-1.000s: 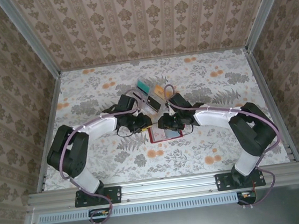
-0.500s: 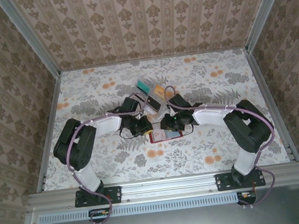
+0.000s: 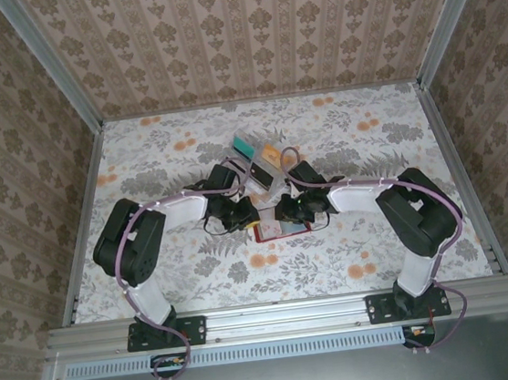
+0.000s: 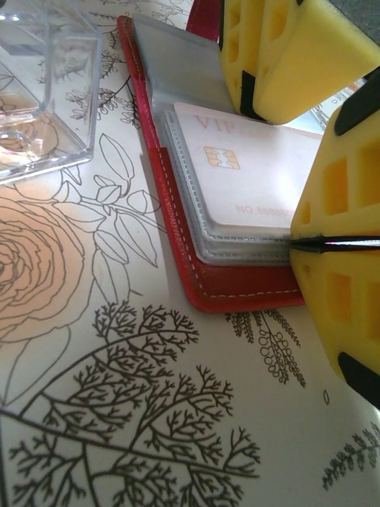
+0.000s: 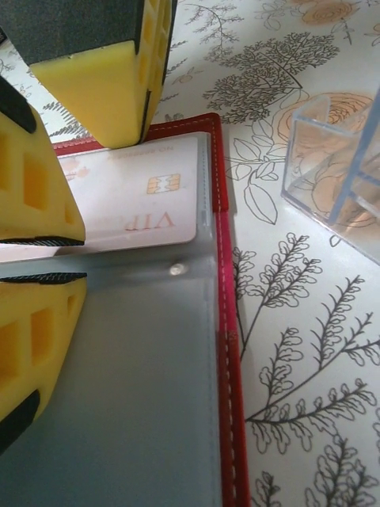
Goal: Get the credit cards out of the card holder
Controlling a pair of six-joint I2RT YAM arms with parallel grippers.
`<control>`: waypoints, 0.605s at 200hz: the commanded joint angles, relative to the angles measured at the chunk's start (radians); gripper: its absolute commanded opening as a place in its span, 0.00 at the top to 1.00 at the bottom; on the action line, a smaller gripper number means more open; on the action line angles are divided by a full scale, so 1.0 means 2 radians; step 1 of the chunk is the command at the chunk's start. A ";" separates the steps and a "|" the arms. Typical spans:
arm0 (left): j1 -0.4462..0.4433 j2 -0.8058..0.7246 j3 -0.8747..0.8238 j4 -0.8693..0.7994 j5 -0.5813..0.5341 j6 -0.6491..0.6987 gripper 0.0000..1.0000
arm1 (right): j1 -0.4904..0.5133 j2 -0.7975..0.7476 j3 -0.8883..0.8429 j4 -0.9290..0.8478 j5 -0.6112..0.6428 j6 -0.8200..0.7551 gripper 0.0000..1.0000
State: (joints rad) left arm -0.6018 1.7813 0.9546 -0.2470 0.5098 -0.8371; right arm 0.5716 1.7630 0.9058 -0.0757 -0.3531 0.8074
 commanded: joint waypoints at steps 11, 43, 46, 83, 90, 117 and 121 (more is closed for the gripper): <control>-0.002 0.016 0.007 -0.030 -0.012 0.016 0.88 | -0.006 0.014 -0.009 0.017 -0.016 0.003 0.80; -0.002 0.027 0.013 -0.041 -0.013 0.024 0.88 | -0.010 0.016 -0.017 0.041 -0.037 0.010 0.82; -0.002 0.027 0.013 -0.041 -0.013 0.025 0.88 | -0.010 0.017 -0.018 0.043 -0.038 0.011 0.82; -0.002 0.031 0.013 -0.044 -0.013 0.027 0.88 | -0.012 0.017 -0.022 0.063 -0.059 0.013 0.82; -0.002 0.031 0.014 -0.044 -0.013 0.028 0.88 | -0.013 0.016 -0.023 0.066 -0.064 0.013 0.82; -0.002 0.029 0.011 -0.046 -0.017 0.031 0.88 | -0.013 0.016 -0.023 0.073 -0.070 0.014 0.85; -0.002 0.028 0.011 -0.045 -0.018 0.030 0.88 | -0.013 0.017 -0.023 0.074 -0.069 0.014 0.85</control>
State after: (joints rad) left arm -0.6014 1.8015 0.9821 -0.2790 0.5125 -0.8070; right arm 0.5438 1.7824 0.8719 0.0235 -0.4435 0.8192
